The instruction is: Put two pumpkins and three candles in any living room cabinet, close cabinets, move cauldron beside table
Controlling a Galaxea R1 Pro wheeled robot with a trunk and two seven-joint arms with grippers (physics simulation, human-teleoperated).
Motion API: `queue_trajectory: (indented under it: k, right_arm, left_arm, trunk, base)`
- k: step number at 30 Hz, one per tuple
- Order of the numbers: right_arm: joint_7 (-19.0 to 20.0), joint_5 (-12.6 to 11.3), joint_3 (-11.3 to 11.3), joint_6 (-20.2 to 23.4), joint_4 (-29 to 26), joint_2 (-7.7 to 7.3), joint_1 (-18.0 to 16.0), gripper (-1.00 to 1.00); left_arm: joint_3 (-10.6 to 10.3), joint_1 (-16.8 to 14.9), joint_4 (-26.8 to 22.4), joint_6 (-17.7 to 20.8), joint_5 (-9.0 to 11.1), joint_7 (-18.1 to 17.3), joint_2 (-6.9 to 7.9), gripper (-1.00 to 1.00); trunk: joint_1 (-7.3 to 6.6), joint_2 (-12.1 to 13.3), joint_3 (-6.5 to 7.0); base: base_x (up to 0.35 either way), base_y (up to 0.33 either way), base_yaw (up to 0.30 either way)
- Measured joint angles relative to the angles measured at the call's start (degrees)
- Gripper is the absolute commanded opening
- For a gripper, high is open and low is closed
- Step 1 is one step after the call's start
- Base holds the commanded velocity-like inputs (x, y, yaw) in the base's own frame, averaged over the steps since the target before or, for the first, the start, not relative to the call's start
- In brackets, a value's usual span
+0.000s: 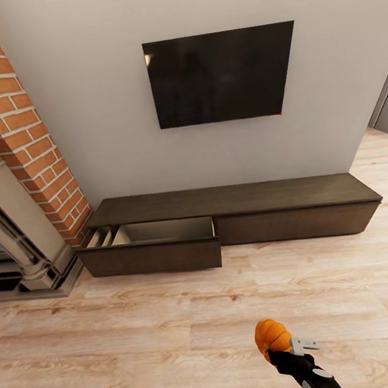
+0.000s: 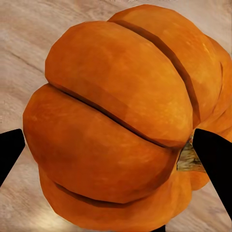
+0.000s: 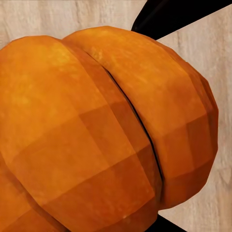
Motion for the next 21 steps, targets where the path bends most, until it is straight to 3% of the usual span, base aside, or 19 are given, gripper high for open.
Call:
queue_trajectory:
  k: [6,21]
  right_arm:
    - [0.0,0.0,0.0,0.0,0.0,0.0,0.0,-1.0]
    - [0.1,-0.1,0.0,0.0,0.0,-0.08,0.0,-1.0]
  left_arm:
    - [0.1,0.0,0.0,0.0,0.0,0.0,0.0,-1.0]
    - [0.0,0.0,0.0,0.0,0.1,0.0,0.0,-1.0]
  trunk:
    - [-0.01,0.0,0.55]
    - [-0.02,0.0,1.22]
  base:
    - [0.034,0.145,0.11]
    - [0.186,0.266,0.041]
